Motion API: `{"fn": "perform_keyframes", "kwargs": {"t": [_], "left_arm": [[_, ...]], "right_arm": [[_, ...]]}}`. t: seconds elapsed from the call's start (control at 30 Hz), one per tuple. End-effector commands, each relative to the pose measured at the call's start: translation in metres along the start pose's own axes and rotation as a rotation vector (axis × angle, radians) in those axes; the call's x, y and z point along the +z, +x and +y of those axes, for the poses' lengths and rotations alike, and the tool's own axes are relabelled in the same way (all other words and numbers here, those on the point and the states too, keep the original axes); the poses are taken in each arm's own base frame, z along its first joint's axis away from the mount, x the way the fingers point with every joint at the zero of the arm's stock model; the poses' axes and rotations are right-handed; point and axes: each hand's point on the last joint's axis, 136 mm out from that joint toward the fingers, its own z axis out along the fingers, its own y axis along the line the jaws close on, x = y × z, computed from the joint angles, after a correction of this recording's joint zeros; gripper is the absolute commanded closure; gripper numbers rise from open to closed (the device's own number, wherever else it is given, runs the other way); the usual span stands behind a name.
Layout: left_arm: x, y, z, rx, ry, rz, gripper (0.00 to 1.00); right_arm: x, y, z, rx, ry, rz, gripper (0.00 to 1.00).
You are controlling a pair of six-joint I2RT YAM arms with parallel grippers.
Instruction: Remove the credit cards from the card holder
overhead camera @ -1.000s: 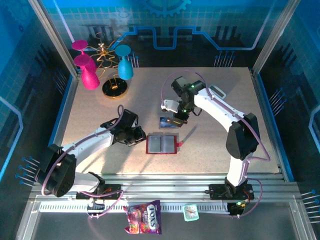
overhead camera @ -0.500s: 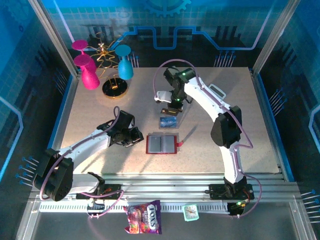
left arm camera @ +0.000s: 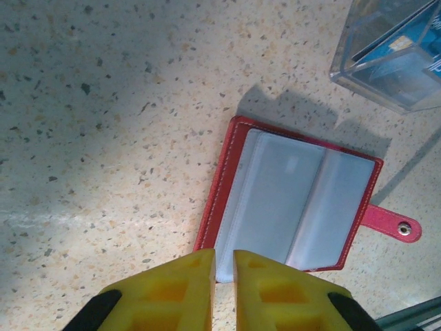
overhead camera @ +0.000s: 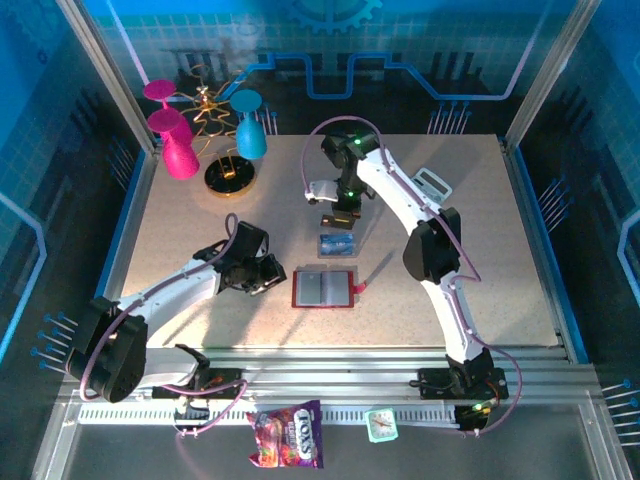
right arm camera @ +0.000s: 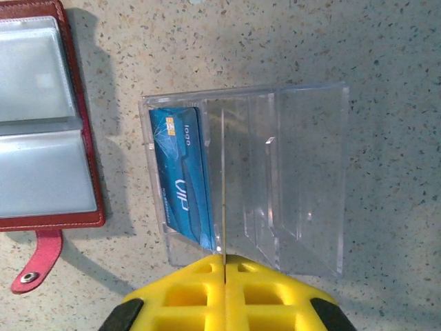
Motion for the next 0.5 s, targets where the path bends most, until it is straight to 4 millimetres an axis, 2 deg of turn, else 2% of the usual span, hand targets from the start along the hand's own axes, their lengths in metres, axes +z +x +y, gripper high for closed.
{"fn": "perform_keyframes", "kwargs": {"t": [0.0, 0.47], "left_arm": [[-0.001, 0.005, 0.007, -0.021, -0.007, 0.014, 0.84], [0.000, 0.007, 0.010, -0.030, -0.002, 0.010, 0.84]], "right_arm": [[0.005, 0.008, 0.001, -0.019, -0.036, 0.027, 1.00], [0.038, 0.012, 0.015, -0.005, -0.157, 0.039, 1.00]]}}
